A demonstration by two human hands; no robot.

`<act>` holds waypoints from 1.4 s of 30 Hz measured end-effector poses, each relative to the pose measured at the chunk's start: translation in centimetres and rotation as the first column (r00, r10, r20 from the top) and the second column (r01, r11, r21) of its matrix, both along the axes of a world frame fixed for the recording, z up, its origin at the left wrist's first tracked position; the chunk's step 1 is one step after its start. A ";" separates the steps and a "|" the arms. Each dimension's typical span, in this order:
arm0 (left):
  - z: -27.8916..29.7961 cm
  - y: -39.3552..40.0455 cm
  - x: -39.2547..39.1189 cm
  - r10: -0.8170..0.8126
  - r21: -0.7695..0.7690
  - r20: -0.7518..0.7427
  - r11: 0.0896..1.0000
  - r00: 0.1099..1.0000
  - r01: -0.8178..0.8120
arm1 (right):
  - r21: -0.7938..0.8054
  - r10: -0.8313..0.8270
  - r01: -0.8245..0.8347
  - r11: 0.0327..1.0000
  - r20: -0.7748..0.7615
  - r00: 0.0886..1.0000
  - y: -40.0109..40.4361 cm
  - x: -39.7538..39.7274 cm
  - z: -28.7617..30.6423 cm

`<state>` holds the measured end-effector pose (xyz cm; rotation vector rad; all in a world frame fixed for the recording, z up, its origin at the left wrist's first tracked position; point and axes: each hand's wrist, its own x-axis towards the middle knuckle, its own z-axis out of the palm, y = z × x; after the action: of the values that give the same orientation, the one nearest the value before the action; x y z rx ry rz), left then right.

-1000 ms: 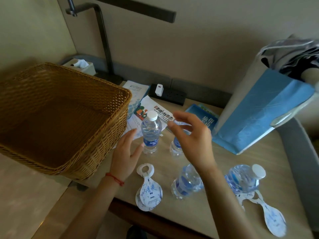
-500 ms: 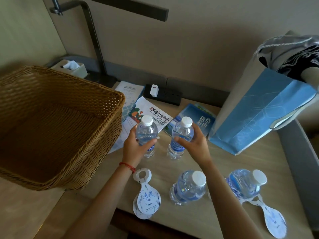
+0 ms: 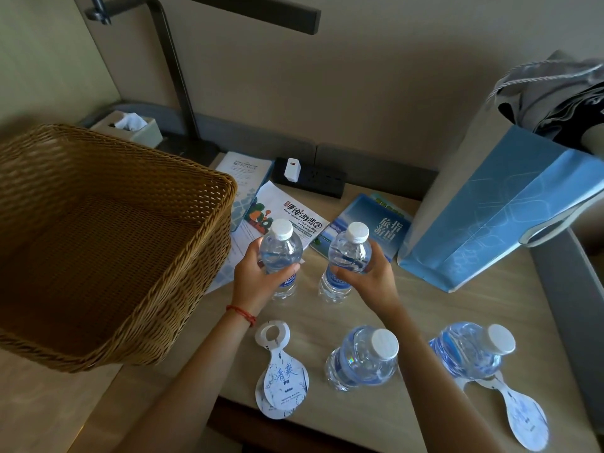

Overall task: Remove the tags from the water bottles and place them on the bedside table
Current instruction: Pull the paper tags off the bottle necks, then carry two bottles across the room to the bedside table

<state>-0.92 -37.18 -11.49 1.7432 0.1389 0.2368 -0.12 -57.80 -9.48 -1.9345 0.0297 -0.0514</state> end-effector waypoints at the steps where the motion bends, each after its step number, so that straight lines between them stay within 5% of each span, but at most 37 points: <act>1: 0.1 -0.1 0.0 0.006 -0.002 0.005 1.000 1.000 -0.006 | -0.005 -0.012 0.012 1.000 0.006 1.000 0.1 0.0 0.0; 9: 1.5 0.5 0.5 -0.006 0.034 0.029 0.999 1.000 0.005 | 0.103 -0.055 0.055 0.993 -0.008 0.998 0.0 0.4 1.4; 18: 5.8 1.5 -0.3 -0.083 -0.026 0.092 0.996 0.992 0.086 | 0.096 0.079 -0.087 0.992 0.090 0.993 0.1 0.0 10.2; 29: 11.6 3.4 -2.4 -0.163 -0.253 0.172 0.946 0.972 0.203 | 0.125 0.096 -0.108 0.986 0.101 0.990 2.2 -3.3 14.4; 42: 13.4 3.5 -11.5 0.118 -0.248 0.180 0.966 0.977 -0.071 | 0.163 0.281 -0.315 0.935 0.202 0.938 2.9 -9.1 15.8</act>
<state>-12.45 -33.69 1.91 1.4651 0.1042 0.4408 -9.23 -54.88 6.36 -1.7148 -0.3662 -0.0145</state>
